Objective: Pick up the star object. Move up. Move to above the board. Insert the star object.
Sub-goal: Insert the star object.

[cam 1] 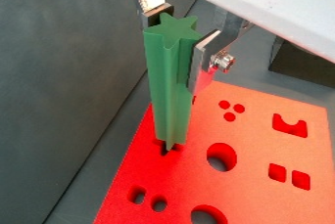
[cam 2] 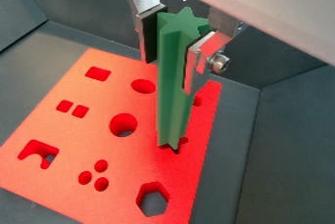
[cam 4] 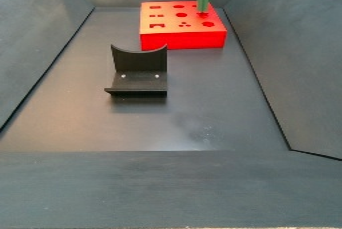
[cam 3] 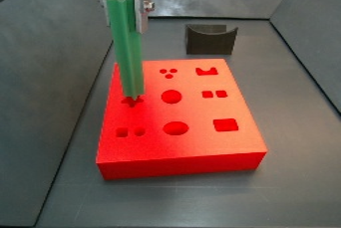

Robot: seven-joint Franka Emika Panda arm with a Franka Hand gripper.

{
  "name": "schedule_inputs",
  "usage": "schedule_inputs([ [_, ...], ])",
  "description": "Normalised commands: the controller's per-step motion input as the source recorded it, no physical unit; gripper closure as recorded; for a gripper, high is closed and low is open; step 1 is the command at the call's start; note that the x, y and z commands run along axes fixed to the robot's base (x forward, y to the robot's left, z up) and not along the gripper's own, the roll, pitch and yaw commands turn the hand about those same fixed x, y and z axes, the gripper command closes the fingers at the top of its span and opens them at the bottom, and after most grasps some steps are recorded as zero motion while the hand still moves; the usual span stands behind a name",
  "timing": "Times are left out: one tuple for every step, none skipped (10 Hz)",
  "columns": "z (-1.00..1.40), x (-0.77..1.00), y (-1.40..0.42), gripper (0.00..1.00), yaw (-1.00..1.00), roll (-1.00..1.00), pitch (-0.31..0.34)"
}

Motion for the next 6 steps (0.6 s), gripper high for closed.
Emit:
schedule_inputs([
  [0.0,0.02,-0.03,1.0,0.05,0.02,0.0],
  [0.0,0.0,-0.02,1.0,0.03,0.0,0.0],
  [-0.05,0.09,0.0,1.0,0.03,0.01,0.0],
  [-0.07,0.08,0.0,1.0,0.07,0.02,0.061],
  [-0.09,0.1,0.0,1.0,0.21,0.06,0.226],
  [-0.06,0.14,0.0,1.0,0.23,0.06,0.307],
])
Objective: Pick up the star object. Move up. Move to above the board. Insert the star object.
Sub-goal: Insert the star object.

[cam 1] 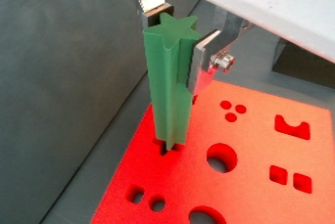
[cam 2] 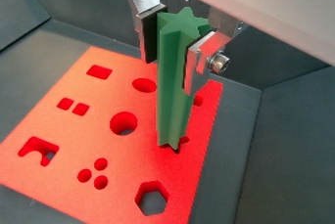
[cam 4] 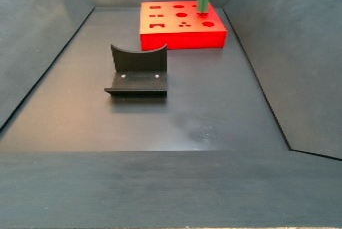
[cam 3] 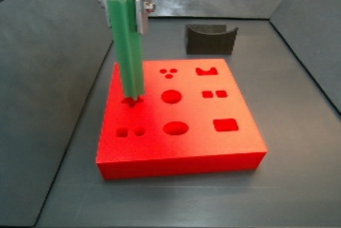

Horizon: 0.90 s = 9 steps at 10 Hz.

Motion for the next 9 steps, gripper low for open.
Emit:
schedule_inputs([
  [0.0,0.0,0.0,1.0,0.01,0.01,0.0],
  [-0.07,0.0,0.0,1.0,0.0,0.0,0.0],
  [-0.13,0.03,0.0,1.0,0.0,0.01,0.063],
  [-0.15,0.0,-0.1,1.0,-0.23,0.0,0.123],
  [0.0,0.01,0.0,1.0,-0.05,0.0,0.027],
  [-0.02,0.0,0.0,1.0,0.0,0.0,0.0],
  [-0.07,0.03,0.0,1.0,0.0,0.0,0.0],
  [-0.09,0.01,-0.01,1.0,0.0,0.0,0.0],
  [-0.13,0.03,-0.11,1.0,0.0,0.0,0.043],
])
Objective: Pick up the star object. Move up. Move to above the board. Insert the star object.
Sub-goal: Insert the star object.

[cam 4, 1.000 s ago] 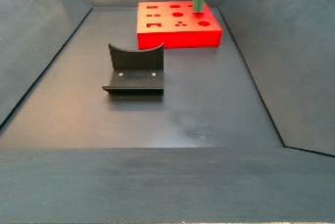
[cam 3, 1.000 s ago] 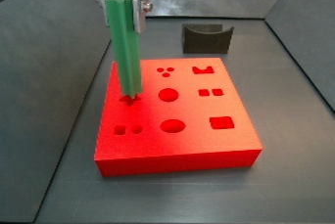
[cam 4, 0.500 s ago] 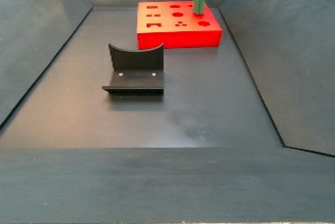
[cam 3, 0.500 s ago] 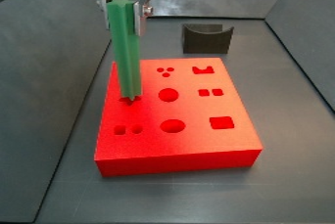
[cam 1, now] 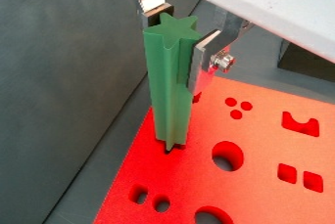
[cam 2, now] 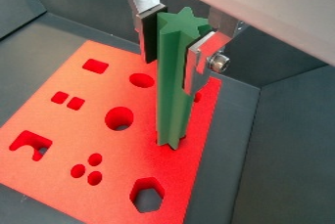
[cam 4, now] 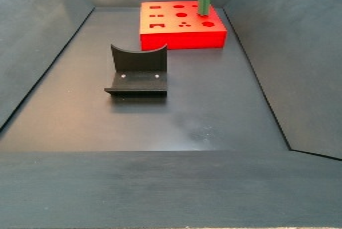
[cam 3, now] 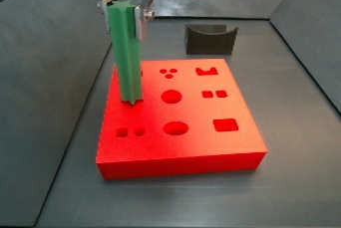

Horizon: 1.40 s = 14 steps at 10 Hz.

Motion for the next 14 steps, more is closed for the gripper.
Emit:
schedule_inputs([
  [-0.12,0.16,-0.16,1.0,-0.04,0.0,0.163],
  [-0.07,0.2,-0.14,1.0,-0.13,0.0,0.226],
  [0.0,0.16,-0.12,1.0,-0.15,0.0,0.19],
  [0.0,-0.01,0.02,1.0,0.0,0.0,0.0],
  [0.0,-0.01,0.11,1.0,0.0,0.0,0.0],
  [0.0,0.0,0.05,1.0,-0.01,0.0,0.0],
  [-0.05,0.06,0.16,1.0,-0.14,0.0,0.04],
  [-0.08,0.09,0.1,1.0,-0.13,0.0,0.011],
  [-0.14,0.12,0.03,1.0,-0.19,0.0,0.003],
  [-0.2,0.15,0.0,1.0,-0.21,0.0,0.0],
  [-0.13,0.15,0.05,1.0,-0.21,0.0,-0.014],
  [-0.06,0.11,0.07,1.0,-0.12,0.0,-0.076],
  [-0.31,0.13,0.01,1.0,-0.01,0.11,0.0],
  [-0.55,0.15,0.09,1.0,0.0,0.12,0.097],
])
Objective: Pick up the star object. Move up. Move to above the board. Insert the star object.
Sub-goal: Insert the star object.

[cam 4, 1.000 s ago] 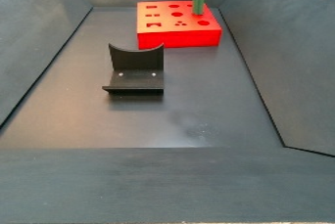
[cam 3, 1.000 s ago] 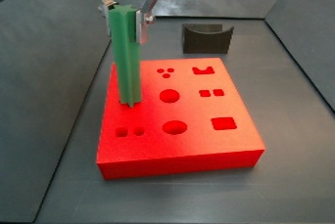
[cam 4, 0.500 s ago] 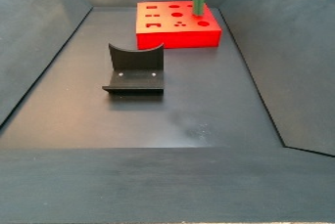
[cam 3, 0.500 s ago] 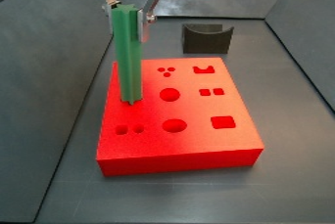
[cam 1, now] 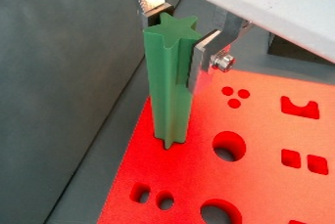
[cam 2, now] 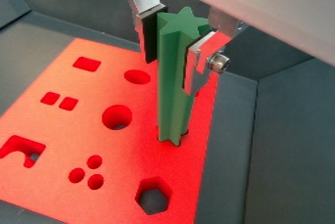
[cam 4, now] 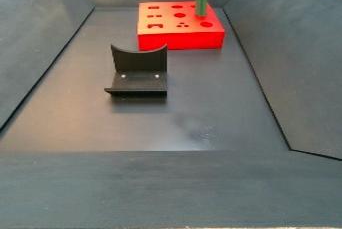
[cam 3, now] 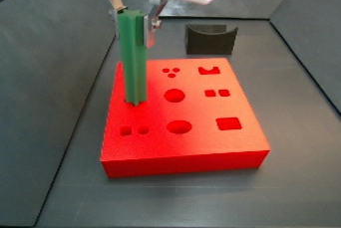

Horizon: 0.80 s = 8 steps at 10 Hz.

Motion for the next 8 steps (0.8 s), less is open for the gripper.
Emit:
schedule_inputs([
  [-0.67,0.11,0.05,1.0,0.01,0.06,0.149],
  [-0.82,0.11,0.03,1.0,0.0,0.11,0.099],
  [-0.84,0.09,0.0,1.0,0.01,0.12,0.133],
  [-0.75,0.08,0.0,1.0,0.05,0.0,0.223],
  [-0.83,0.09,0.05,1.0,0.0,0.0,0.16],
  [-0.91,0.07,0.0,1.0,0.0,0.03,0.14],
  [-0.82,0.16,0.0,1.0,0.0,0.0,0.21],
  [-0.89,0.21,0.02,1.0,0.0,0.0,0.184],
])
